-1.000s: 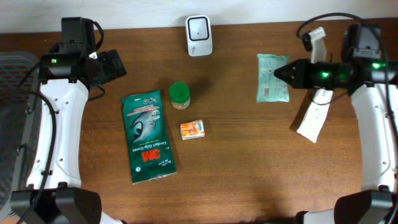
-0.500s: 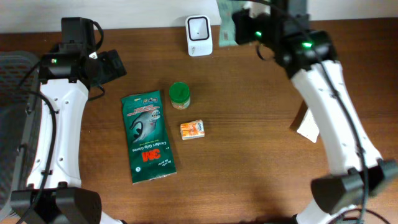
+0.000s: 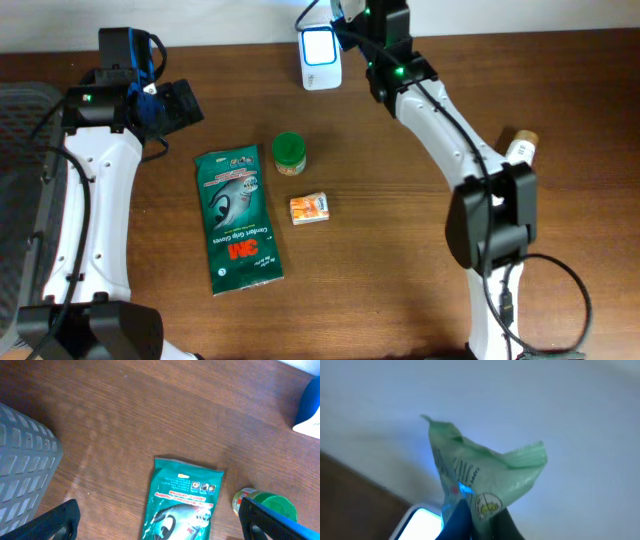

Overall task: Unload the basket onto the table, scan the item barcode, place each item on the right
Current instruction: 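Hold the packet's barcode in front of the scanner window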

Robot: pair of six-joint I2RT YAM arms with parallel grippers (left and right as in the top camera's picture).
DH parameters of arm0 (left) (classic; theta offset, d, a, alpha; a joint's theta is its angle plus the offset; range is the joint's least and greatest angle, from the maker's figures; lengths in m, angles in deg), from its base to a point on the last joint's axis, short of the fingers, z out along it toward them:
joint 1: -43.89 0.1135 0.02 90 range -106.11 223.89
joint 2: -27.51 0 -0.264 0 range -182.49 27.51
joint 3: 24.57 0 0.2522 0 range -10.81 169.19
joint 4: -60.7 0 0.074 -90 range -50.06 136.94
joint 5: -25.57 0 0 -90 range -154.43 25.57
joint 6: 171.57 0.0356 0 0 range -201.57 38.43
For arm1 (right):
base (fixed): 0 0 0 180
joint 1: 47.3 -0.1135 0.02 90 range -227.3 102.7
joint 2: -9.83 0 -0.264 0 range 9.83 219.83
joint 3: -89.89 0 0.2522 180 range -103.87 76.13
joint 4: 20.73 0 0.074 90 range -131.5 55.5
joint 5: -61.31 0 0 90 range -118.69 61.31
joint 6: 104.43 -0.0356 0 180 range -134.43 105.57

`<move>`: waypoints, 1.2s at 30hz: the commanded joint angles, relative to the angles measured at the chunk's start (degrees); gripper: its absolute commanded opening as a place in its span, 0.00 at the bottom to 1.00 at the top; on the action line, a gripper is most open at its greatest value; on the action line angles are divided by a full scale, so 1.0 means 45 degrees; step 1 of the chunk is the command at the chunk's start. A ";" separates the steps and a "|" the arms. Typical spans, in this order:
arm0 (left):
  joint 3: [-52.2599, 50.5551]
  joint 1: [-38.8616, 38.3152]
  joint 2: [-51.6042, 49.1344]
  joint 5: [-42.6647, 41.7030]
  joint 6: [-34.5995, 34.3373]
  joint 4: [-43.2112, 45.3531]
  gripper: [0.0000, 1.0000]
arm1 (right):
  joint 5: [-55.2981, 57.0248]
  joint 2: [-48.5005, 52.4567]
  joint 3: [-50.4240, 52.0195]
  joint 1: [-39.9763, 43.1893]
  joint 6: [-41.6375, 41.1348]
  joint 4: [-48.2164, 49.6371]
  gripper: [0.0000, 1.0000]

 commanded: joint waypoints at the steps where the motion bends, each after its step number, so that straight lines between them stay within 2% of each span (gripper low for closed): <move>1: 0.0126 0.0034 0.0034 -0.0044 0.0194 0.0034 0.99 | -0.0573 0.0923 -0.0175 -0.0073 0.1836 0.1656 0.04; 5: 0.0126 0.0034 0.0034 -0.0039 0.0194 0.0034 0.99 | -0.1214 0.1909 -0.0175 -0.0131 0.3094 0.4226 0.04; 8: 0.0126 0.0034 0.0034 -0.0039 0.0194 0.0034 0.99 | -0.1209 0.2560 -0.0180 -0.0223 0.4726 0.4852 0.04; 11: 0.0126 0.0034 0.0034 -0.0039 0.0194 0.0034 0.99 | -0.1307 0.3045 -0.0180 -0.0306 0.5542 0.5037 0.04; 26: 0.0126 0.0034 0.0034 -0.0039 0.0194 0.0034 0.99 | -0.1443 0.3473 -0.0180 -0.0393 0.5727 0.6849 0.04; 36: 0.0126 0.0034 0.0034 -0.0039 0.0194 0.0034 0.99 | -0.1962 0.3473 -0.0180 -0.0393 0.5717 0.7174 0.04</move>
